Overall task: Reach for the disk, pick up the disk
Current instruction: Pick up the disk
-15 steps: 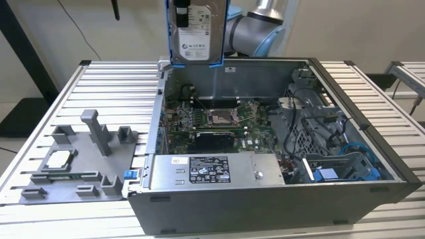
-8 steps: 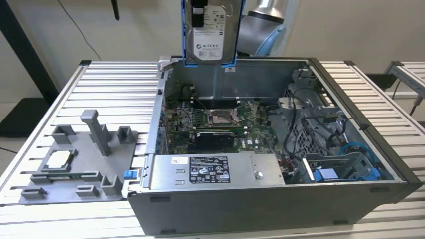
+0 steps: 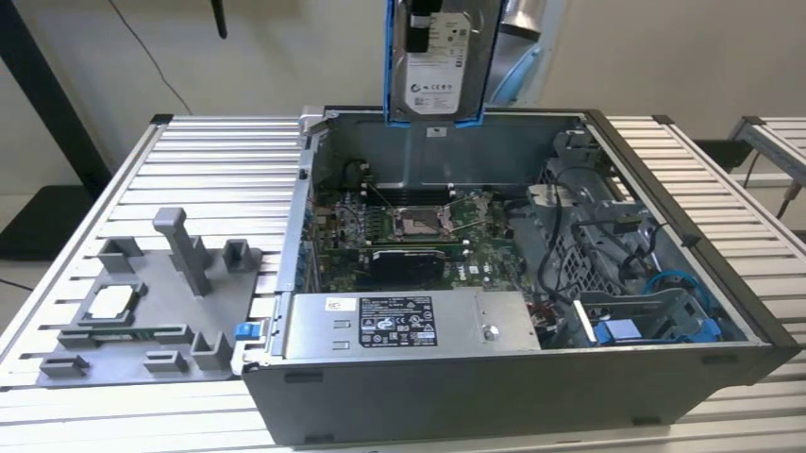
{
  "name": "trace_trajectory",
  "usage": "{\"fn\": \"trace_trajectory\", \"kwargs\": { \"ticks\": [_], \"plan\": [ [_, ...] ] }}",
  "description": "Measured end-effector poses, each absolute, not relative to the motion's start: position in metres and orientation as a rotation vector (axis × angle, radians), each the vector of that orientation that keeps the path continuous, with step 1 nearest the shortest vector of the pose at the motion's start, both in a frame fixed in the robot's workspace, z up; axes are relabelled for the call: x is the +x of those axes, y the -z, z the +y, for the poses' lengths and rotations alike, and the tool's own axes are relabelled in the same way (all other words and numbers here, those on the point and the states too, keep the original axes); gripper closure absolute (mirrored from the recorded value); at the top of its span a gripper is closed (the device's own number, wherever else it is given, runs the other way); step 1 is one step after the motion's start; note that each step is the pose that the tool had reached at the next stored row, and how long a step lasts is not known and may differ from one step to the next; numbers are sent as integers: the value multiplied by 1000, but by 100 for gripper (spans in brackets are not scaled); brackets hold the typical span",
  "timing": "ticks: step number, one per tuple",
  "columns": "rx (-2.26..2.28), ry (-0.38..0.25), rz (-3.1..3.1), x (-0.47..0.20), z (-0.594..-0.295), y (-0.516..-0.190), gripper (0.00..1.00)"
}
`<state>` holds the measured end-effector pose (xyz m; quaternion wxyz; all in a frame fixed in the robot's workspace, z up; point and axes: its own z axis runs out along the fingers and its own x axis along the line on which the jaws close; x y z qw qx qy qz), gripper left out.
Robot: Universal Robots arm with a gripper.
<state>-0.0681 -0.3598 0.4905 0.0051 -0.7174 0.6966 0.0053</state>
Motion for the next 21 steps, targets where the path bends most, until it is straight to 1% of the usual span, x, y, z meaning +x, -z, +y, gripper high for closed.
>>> {"fn": "trace_trajectory", "kwargs": {
  "ticks": [21],
  "plan": [
    [-2246,-17,2181,12,-360,-490,100]
  ]
}}
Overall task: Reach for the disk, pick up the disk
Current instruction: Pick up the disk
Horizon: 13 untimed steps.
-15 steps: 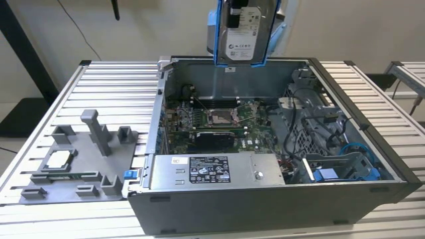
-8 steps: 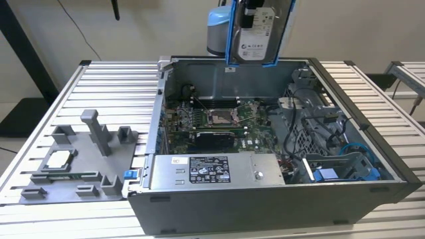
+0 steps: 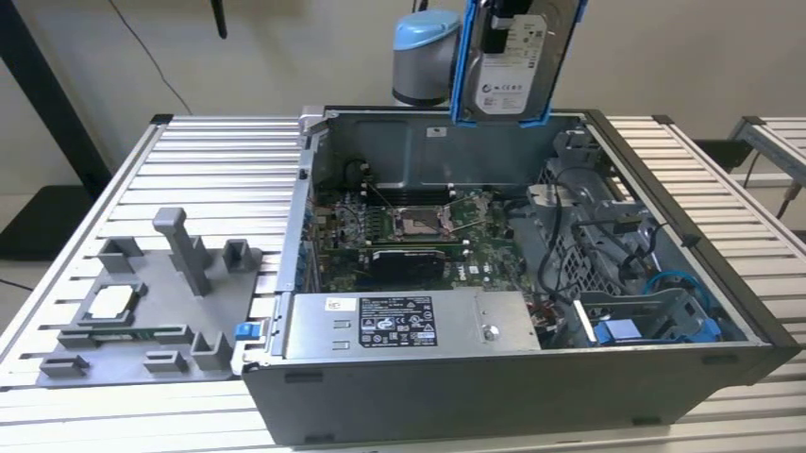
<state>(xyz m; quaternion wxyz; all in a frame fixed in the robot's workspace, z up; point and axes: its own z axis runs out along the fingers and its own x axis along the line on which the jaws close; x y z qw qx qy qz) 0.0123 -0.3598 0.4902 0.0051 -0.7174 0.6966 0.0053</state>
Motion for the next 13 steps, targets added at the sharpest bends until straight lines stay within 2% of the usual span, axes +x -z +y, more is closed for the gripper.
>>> {"fn": "trace_trajectory", "kwargs": {
  "ticks": [13],
  "plan": [
    [-2246,-17,2181,59,-360,-490,100]
  ]
}}
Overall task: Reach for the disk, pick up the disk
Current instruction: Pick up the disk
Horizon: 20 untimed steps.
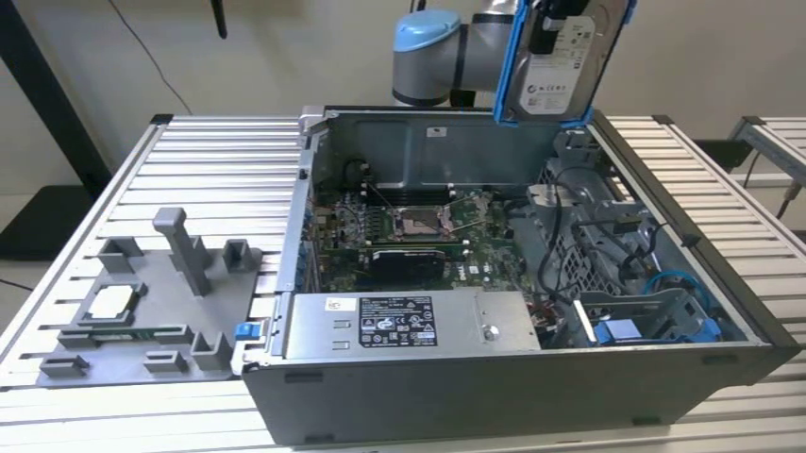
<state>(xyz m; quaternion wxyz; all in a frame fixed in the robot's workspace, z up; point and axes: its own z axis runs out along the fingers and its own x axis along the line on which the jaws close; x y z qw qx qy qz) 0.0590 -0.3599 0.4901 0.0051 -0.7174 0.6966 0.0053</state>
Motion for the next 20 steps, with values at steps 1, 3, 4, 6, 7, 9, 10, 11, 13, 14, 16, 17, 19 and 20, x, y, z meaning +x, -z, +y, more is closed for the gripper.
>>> {"fn": "trace_trajectory", "kwargs": {
  "ticks": [1,3,4,6,7,9,10,11,13,14,16,17,19,20],
  "plan": [
    [-2246,-17,2182,62,-360,-490,100],
    [-2246,-17,2181,69,-360,-490,100],
    [-2246,-17,2181,71,-360,-490,100],
    [-2246,-16,2182,77,-360,-490,100],
    [-2244,-17,2183,79,-360,-490,100],
    [-2236,-16,2192,80,-360,-490,100],
    [-2228,-16,2200,81,-360,-489,100],
    [-2217,-16,2211,81,-360,-489,100],
    [-2196,-16,2232,81,-360,-489,100],
    [-2186,-16,2242,81,-360,-489,100],
    [-2169,-16,2258,82,-360,-489,100],
    [-2167,-16,2260,82,-360,-489,100],
    [-2166,-16,2260,82,-360,-489,100],
    [-2166,-16,2260,82,-360,-489,100]
  ]
}}
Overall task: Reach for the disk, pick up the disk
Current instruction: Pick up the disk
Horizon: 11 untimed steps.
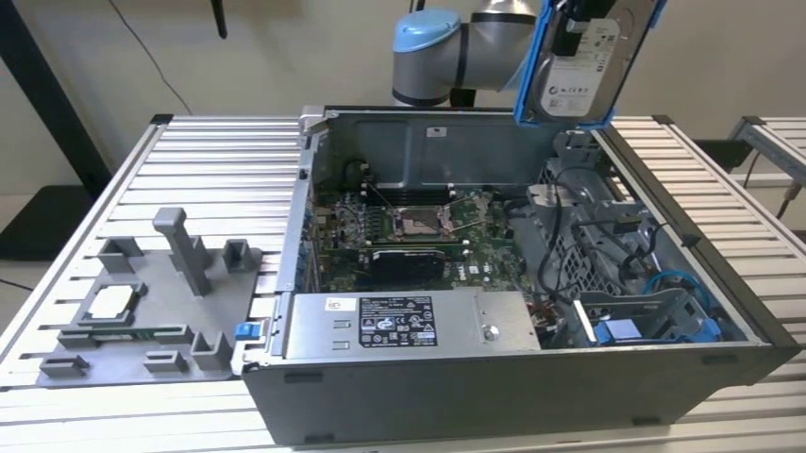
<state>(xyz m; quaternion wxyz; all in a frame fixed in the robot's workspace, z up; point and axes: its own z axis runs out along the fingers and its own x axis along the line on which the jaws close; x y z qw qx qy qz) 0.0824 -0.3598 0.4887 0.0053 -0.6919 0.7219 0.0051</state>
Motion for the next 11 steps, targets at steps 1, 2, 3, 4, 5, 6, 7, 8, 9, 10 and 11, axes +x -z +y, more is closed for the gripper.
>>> {"fn": "trace_trajectory", "kwargs": {
  "ticks": [1,2,3,4,5,6,7,8,9,10,11],
  "plan": [
    [-2166,-16,2260,82,-360,-489,100],
    [-2166,-16,2260,82,-360,-489,100],
    [-2167,-16,2260,83,-360,-489,100],
    [-2167,-16,2260,84,-360,-489,100],
    [-2166,-16,2260,84,-360,-489,100],
    [-2166,-16,2260,85,-360,-489,100],
    [-2166,-16,2260,86,-360,-489,100],
    [-2166,-16,2260,87,-360,-489,100],
    [-2166,-16,2260,87,-360,-489,100],
    [-2166,-16,2261,87,-360,-489,100],
    [-2166,-16,2261,87,-360,-489,100]
  ]
}}
